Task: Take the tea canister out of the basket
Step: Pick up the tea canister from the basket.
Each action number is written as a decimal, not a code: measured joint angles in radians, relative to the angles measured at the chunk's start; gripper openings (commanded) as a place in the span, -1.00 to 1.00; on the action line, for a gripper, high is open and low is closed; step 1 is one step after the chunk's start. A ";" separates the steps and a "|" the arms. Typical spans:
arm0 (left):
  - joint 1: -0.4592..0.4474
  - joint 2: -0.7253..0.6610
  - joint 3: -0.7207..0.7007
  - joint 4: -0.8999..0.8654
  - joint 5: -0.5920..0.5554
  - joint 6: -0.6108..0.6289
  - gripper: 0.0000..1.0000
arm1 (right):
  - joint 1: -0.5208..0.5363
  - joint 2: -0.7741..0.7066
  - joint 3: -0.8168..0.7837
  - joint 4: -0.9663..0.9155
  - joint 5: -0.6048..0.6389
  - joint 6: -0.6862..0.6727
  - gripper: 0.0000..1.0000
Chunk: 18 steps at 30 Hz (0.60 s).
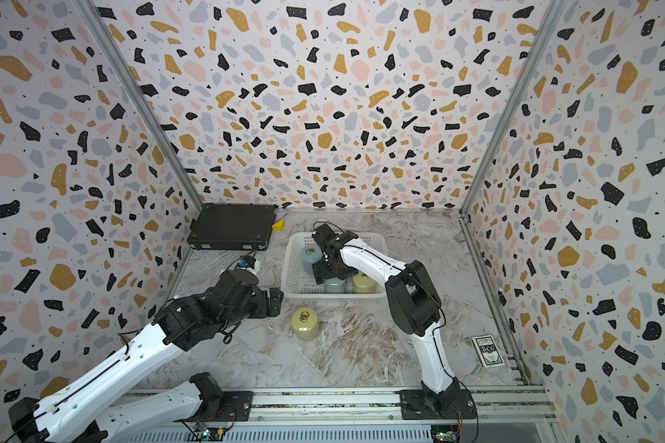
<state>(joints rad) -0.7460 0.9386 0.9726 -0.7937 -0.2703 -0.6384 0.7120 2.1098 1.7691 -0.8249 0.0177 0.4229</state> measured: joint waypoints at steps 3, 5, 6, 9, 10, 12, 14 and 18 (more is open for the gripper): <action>0.000 -0.001 -0.002 0.000 0.000 0.000 0.99 | 0.005 -0.003 -0.019 0.022 0.003 0.000 0.93; 0.000 -0.001 -0.004 0.001 0.000 0.000 0.99 | 0.010 -0.003 -0.027 0.026 0.007 0.000 0.92; 0.000 -0.001 -0.005 0.001 0.000 0.000 0.99 | 0.012 -0.003 -0.028 0.026 0.008 0.000 0.92; 0.001 -0.001 -0.006 0.001 0.001 0.000 0.99 | 0.014 -0.003 -0.030 0.026 0.014 -0.001 0.92; 0.002 -0.001 -0.006 0.001 0.001 0.000 0.99 | 0.015 -0.003 -0.029 0.024 0.016 -0.001 0.92; 0.005 -0.001 -0.006 0.001 0.002 0.000 0.99 | 0.016 -0.003 -0.029 0.021 0.021 -0.001 0.91; 0.005 -0.002 -0.007 0.001 0.002 0.000 0.99 | 0.017 -0.003 -0.029 0.020 0.026 -0.002 0.90; 0.005 -0.005 -0.011 0.000 0.002 0.000 0.99 | 0.019 -0.002 -0.023 0.005 0.037 -0.007 0.93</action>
<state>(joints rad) -0.7406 0.9340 0.9611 -0.7937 -0.2687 -0.6388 0.7307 2.1075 1.7458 -0.8196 0.0544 0.4156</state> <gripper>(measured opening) 0.995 0.953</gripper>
